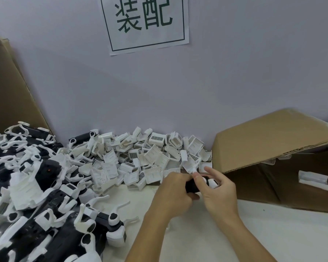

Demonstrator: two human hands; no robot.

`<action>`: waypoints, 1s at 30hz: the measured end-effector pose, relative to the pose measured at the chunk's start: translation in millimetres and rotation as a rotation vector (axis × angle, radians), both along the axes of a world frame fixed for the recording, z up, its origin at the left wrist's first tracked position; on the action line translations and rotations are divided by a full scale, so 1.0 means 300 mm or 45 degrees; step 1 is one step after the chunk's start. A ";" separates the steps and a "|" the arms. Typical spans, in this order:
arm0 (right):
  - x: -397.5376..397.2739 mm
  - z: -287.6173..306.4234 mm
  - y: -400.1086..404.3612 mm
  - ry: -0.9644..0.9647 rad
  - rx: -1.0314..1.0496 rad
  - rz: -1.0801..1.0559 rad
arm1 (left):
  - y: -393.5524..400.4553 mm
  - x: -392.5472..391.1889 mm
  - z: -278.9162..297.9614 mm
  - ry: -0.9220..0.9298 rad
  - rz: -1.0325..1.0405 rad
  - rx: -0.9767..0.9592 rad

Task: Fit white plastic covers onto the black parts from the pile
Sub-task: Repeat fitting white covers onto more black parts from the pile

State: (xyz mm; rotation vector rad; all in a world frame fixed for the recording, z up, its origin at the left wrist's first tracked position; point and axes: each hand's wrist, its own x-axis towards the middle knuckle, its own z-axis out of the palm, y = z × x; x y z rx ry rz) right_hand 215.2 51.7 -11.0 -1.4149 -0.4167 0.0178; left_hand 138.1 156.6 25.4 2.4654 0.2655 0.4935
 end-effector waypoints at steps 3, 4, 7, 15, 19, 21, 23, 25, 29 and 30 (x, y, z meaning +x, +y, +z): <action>-0.011 0.017 -0.009 0.036 0.049 0.069 | 0.013 0.005 0.000 -0.053 0.026 0.019; -0.016 0.021 -0.013 0.061 0.084 0.144 | 0.019 0.006 0.002 -0.086 0.054 0.004; -0.031 0.014 -0.018 0.150 0.133 0.302 | 0.028 -0.001 0.019 -0.286 0.164 -0.337; -0.035 -0.004 -0.006 0.151 -0.069 0.240 | 0.050 -0.021 0.075 -0.697 0.370 -1.905; -0.041 0.003 -0.004 0.161 -0.130 0.356 | 0.039 -0.006 0.061 -0.643 0.263 -1.873; -0.041 0.000 0.000 0.163 -0.182 0.453 | 0.030 -0.004 0.053 -0.645 0.142 -1.959; -0.041 -0.001 0.001 0.181 -0.196 0.554 | 0.024 -0.005 0.040 -0.636 0.037 -2.045; -0.043 -0.001 -0.005 0.251 -0.110 0.688 | 0.028 -0.001 0.021 -0.631 0.032 -2.075; -0.050 -0.001 -0.009 0.417 0.042 0.889 | 0.037 -0.005 -0.001 -0.560 0.011 -1.983; -0.052 -0.003 -0.003 0.426 0.030 0.870 | 0.035 -0.008 -0.001 -0.527 0.010 -1.928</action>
